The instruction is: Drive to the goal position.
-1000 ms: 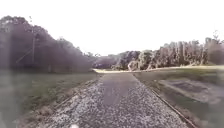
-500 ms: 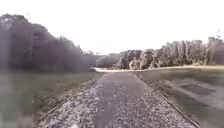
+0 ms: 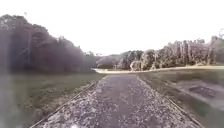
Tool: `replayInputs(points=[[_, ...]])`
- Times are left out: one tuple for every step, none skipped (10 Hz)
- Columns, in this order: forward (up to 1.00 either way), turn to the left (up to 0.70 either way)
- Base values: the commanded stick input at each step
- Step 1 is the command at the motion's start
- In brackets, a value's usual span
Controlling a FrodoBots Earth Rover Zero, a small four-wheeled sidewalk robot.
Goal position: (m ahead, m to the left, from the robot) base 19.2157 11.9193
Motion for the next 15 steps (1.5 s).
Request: replayInputs(points=[[0.85, 0.00], [0.85, 0.00], [0.85, 0.00], [0.85, 0.00], [0.85, 0.00], [0.85, 0.00], [0.85, 0.00], [0.85, 0.00], [0.85, -0.18], [0.85, -0.29], [0.85, -0.34], [0.85, -0.34], [0.85, -0.34], [0.85, -0.34], [0.85, -0.34]])
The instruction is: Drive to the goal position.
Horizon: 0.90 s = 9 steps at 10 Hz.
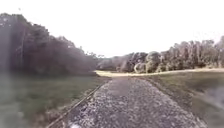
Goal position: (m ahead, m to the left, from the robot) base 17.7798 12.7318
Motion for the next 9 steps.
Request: replayInputs(points=[[0.85, -0.34], [0.85, -0.29], [0.85, 0.02], [0.85, 0.02], [0.85, 0.02], [0.85, 0.02], [0.85, 0.02], [0.85, 0.02], [0.85, 0.02]])
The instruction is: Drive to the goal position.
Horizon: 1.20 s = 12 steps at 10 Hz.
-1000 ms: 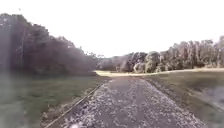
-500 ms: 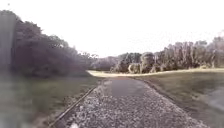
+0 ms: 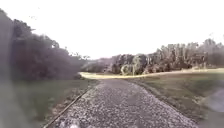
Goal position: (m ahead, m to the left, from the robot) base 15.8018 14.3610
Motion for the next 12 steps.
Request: replayInputs(points=[[0.85, 0.02], [0.85, 0.02], [0.85, 0.02], [0.85, 0.02], [0.85, 0.02], [0.85, 0.02], [0.85, 0.02], [0.85, 0.02], [0.85, -0.05], [0.85, -0.34], [0.85, -0.34], [0.85, -0.34]])
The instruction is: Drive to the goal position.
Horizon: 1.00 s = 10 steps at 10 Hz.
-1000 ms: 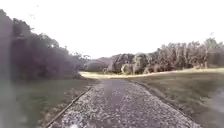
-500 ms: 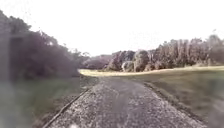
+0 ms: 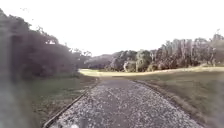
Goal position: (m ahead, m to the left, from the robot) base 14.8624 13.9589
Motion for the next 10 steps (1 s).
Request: replayInputs(points=[[0.85, -0.34], [0.85, -0.34], [0.85, -0.19], [0.85, 0.02], [0.85, 0.02], [0.85, 0.02], [0.85, 0.02], [0.85, 0.02], [0.85, 0.02], [0.85, 0.02]])
